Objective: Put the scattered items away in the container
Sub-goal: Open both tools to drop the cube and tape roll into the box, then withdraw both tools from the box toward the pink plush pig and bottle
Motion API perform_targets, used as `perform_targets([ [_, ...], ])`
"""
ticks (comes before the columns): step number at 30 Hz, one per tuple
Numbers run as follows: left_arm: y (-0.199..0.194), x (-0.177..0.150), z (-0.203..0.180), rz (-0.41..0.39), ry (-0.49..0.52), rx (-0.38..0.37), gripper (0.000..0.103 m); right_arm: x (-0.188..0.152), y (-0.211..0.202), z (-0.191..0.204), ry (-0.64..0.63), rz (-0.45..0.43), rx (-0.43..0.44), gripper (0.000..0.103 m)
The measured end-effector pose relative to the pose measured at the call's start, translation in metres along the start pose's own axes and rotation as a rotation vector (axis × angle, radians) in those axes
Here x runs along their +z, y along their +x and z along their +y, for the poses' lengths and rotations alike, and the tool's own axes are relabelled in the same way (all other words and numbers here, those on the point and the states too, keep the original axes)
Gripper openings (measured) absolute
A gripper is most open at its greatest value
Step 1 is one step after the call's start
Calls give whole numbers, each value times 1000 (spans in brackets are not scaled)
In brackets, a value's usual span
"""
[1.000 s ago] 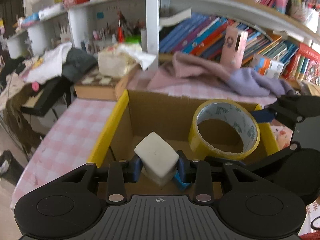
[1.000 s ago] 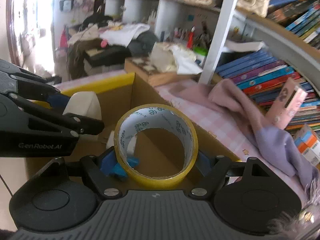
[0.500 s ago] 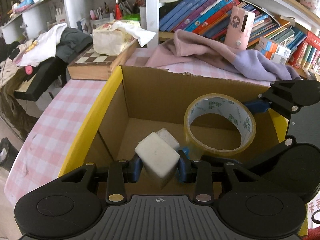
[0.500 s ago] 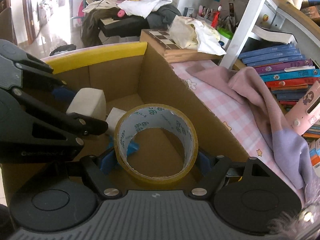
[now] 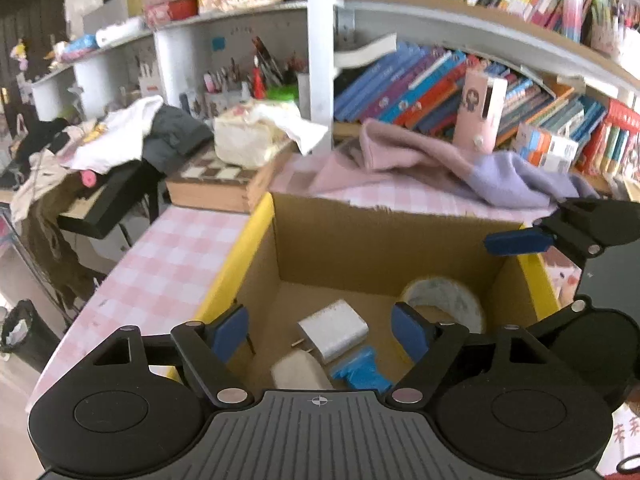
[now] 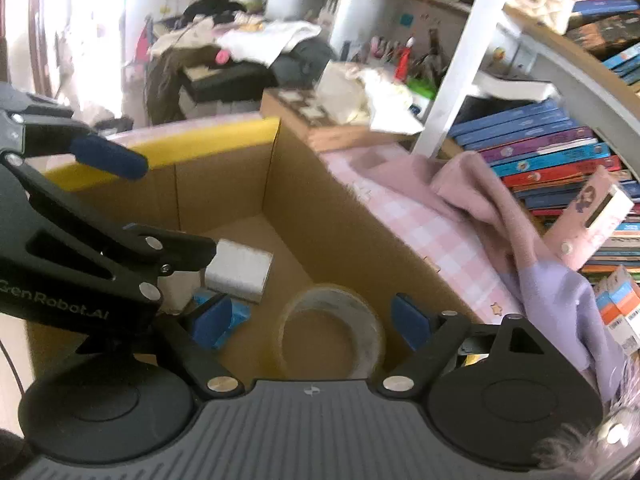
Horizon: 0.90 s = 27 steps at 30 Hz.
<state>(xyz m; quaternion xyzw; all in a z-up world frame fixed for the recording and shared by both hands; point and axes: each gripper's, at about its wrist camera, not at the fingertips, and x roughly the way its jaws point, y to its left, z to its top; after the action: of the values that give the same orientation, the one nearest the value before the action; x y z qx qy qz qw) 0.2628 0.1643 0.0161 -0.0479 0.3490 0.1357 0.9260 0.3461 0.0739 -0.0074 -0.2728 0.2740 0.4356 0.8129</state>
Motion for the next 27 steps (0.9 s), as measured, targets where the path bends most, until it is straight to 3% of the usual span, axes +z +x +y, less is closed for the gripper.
perform_targets([
  [15,-81,-25,7,-147,-66,2,86,-12,-81,31,97,-178,-95,87],
  [27,-129,-73,19,-218,-116,24,91,-47,-134,74,195,-271,-209,87],
])
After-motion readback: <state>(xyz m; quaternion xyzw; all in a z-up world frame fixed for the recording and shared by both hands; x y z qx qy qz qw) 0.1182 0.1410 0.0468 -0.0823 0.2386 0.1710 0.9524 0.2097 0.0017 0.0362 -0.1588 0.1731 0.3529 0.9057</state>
